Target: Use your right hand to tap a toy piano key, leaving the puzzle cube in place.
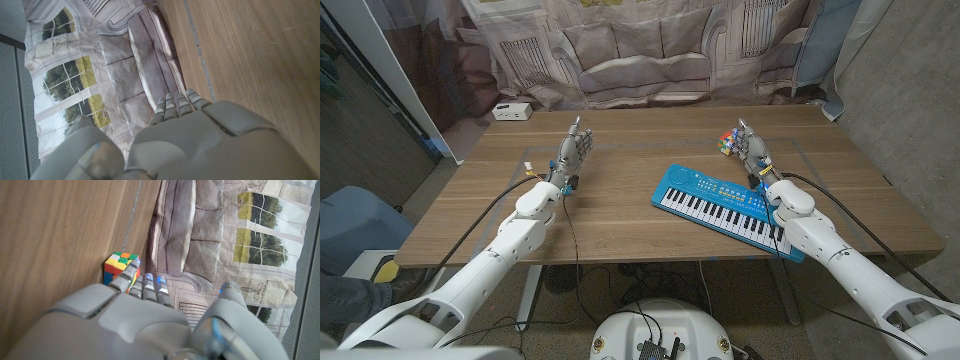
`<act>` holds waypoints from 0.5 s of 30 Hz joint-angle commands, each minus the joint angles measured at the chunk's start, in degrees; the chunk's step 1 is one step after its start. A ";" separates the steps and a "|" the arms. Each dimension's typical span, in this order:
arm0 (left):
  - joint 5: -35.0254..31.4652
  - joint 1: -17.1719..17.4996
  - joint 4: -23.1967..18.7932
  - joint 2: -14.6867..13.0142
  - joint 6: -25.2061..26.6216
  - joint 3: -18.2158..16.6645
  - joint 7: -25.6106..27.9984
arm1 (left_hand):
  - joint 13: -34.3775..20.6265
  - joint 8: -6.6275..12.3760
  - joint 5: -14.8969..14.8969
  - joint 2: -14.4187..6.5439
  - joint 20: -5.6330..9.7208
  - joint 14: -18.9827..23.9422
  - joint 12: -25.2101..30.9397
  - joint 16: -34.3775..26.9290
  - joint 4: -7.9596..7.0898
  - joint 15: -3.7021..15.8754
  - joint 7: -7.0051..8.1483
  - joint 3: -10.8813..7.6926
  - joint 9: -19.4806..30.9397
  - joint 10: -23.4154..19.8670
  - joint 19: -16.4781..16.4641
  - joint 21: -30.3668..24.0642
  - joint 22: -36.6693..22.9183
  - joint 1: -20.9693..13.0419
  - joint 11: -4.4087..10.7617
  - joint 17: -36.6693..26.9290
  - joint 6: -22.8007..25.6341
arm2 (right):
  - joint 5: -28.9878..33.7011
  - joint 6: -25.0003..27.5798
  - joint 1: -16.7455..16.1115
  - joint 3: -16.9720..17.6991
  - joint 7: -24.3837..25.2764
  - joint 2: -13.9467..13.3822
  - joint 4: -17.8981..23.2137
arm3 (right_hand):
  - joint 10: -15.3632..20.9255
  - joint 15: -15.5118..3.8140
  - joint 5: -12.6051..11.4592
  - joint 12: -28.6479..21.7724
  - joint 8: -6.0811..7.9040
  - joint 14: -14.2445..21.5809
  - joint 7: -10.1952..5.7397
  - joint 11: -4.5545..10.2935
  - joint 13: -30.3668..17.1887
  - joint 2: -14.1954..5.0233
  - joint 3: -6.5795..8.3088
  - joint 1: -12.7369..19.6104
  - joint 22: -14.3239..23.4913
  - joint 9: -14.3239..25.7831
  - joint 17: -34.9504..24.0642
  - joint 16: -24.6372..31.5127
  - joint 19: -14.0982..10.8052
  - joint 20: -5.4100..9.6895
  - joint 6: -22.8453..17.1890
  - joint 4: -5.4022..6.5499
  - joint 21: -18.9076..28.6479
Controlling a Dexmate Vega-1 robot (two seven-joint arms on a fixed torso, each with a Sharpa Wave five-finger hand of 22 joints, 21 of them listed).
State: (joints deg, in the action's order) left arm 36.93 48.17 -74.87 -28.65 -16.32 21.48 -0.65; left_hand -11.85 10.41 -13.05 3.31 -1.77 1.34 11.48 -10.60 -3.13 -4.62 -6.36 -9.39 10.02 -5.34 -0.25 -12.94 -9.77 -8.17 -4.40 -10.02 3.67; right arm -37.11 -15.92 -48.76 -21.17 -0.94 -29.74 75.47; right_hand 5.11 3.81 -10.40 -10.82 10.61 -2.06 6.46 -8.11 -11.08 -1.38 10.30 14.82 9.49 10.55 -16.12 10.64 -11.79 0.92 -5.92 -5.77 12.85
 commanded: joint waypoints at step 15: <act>-1.27 3.45 -6.23 -1.63 -1.17 -0.10 1.18 | 0.27 1.00 -0.22 -0.46 -0.59 2.18 1.12 -0.74 0.77 0.03 -0.44 -0.56 0.17 -2.67 -1.01 0.11 -0.29 -1.64 0.14 -0.21 2.01 | 2.09 -5.72 -3.31 1.14 1.98 -0.17 2.76 | 4.47 -0.31 -0.27 -1.58 1.57 3.99 -0.67 -0.02 0.10 -0.29 0.23 0.53 0.35 0.19 1.10 1.65 -4.26 0.35 -3.99 -0.33 0.42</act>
State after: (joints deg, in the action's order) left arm 36.45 49.90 -77.19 -28.88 -17.54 21.50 -0.25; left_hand -11.44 10.86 -13.05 2.85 -2.04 3.09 12.32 -11.03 -2.78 -4.50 -6.75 -9.75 10.02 -7.39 -0.94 -12.93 -9.76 -9.07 -4.40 -10.02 5.34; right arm -35.89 -18.32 -50.52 -20.73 0.61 -29.48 76.77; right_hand 9.02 3.27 -10.40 -11.92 11.89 1.55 5.82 -8.09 -10.92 -1.37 10.30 14.82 9.75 10.55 -14.90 11.97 -15.48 1.33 -9.23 -5.77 12.85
